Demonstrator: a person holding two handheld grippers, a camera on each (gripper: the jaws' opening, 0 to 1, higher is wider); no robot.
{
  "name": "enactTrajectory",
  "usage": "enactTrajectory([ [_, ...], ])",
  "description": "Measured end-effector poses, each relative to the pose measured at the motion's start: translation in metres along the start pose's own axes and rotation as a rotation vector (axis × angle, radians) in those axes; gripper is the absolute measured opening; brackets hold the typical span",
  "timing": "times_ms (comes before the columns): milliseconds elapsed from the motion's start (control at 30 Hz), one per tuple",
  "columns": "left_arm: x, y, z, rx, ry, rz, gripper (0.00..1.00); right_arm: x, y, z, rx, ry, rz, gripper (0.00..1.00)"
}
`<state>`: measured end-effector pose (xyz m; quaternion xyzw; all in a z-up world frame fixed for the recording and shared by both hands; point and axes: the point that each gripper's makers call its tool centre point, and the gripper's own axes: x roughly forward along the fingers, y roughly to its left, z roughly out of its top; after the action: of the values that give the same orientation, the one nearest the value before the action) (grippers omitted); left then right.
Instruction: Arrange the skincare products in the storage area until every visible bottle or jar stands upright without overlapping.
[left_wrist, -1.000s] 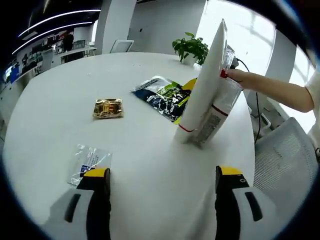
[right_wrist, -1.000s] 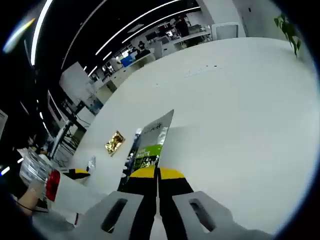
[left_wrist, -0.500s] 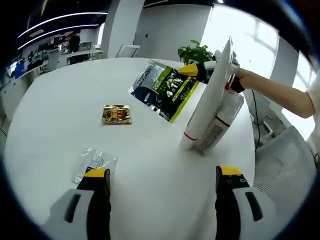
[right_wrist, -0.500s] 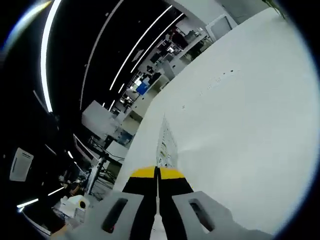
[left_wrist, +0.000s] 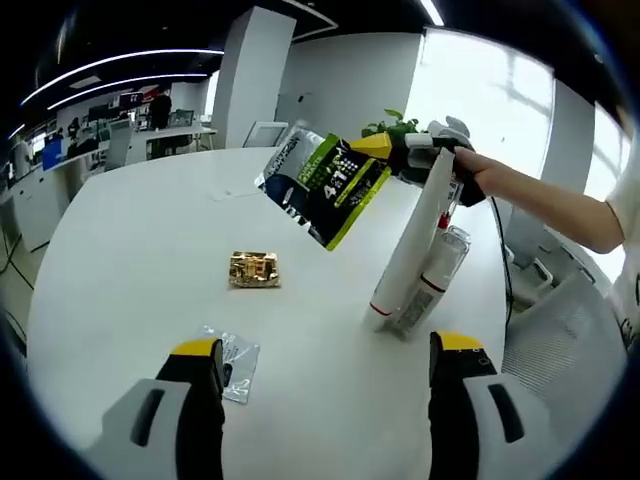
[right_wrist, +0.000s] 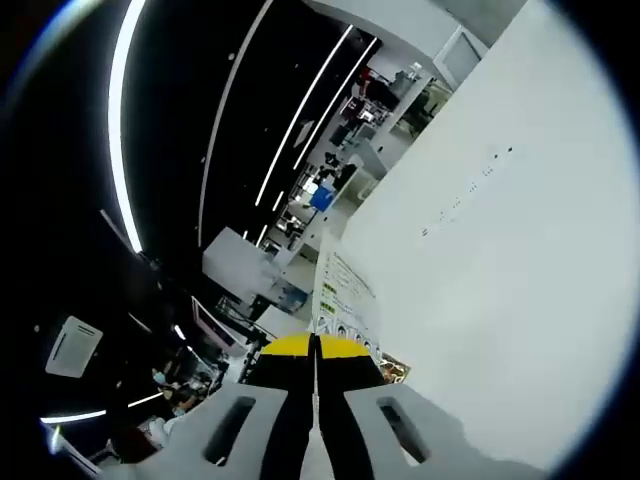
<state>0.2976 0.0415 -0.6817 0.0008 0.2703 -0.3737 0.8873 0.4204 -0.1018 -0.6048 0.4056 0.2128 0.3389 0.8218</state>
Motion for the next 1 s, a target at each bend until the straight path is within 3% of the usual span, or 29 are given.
enactTrajectory([
  [133,-0.011,-0.002,0.018,-0.025,-0.063,-0.011,0.75,0.0,0.022,0.008,-0.003,-0.026,0.051,0.01],
  [333,-0.027,-0.008,0.05,-0.092,-0.194,-0.041,0.71,0.0,0.057,0.001,-0.041,-0.016,0.125,0.01],
  [533,-0.033,-0.012,0.061,-0.119,-0.241,-0.068,0.68,-0.005,0.093,-0.009,-0.065,0.0,0.198,0.01],
  [700,-0.04,-0.026,0.072,-0.132,-0.298,-0.146,0.68,-0.012,0.117,-0.02,-0.097,0.019,0.246,0.01],
  [833,-0.05,-0.032,0.089,-0.215,-0.383,-0.206,0.68,-0.018,0.135,-0.029,-0.106,0.047,0.294,0.01],
  [1000,-0.056,-0.035,0.093,-0.255,-0.415,-0.237,0.69,-0.026,0.151,-0.044,-0.151,0.071,0.318,0.01],
])
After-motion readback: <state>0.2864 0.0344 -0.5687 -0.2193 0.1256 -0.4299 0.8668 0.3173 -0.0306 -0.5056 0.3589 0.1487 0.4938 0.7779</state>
